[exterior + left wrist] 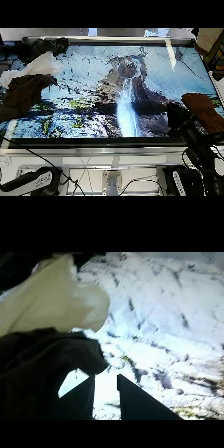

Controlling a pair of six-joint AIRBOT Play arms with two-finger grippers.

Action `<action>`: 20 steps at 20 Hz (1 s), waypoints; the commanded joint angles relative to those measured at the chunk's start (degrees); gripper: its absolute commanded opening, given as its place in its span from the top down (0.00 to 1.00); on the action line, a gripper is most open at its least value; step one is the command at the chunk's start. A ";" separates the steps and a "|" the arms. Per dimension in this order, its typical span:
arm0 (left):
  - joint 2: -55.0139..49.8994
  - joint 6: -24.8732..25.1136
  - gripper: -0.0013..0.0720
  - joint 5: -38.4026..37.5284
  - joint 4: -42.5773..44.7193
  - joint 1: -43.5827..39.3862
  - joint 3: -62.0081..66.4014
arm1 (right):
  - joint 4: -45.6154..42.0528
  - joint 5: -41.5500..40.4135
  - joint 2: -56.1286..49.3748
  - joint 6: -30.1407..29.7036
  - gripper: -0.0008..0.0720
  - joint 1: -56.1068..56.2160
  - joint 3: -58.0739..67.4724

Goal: Fold the shirts.

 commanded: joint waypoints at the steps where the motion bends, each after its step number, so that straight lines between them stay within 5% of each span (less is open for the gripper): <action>1: -3.58 0.50 0.61 -9.29 3.06 5.55 0.31 | -4.09 3.78 -5.62 7.13 0.76 0.07 0.26; 5: -9.88 1.81 0.57 -7.78 2.64 6.38 -0.04 | -6.56 6.32 -14.40 8.04 0.54 0.07 0.26; 13: -25.40 -2.40 0.57 -1.73 4.35 6.38 -0.02 | -8.63 2.45 -26.60 7.98 0.51 0.07 0.26; 15: -28.39 -4.31 0.30 -0.96 5.86 6.38 -0.02 | -8.59 0.37 -26.67 7.98 0.51 0.07 0.28; 20: -33.59 -7.65 0.28 0.55 14.69 6.40 -0.02 | -8.61 -2.05 -26.67 8.02 0.51 0.07 0.26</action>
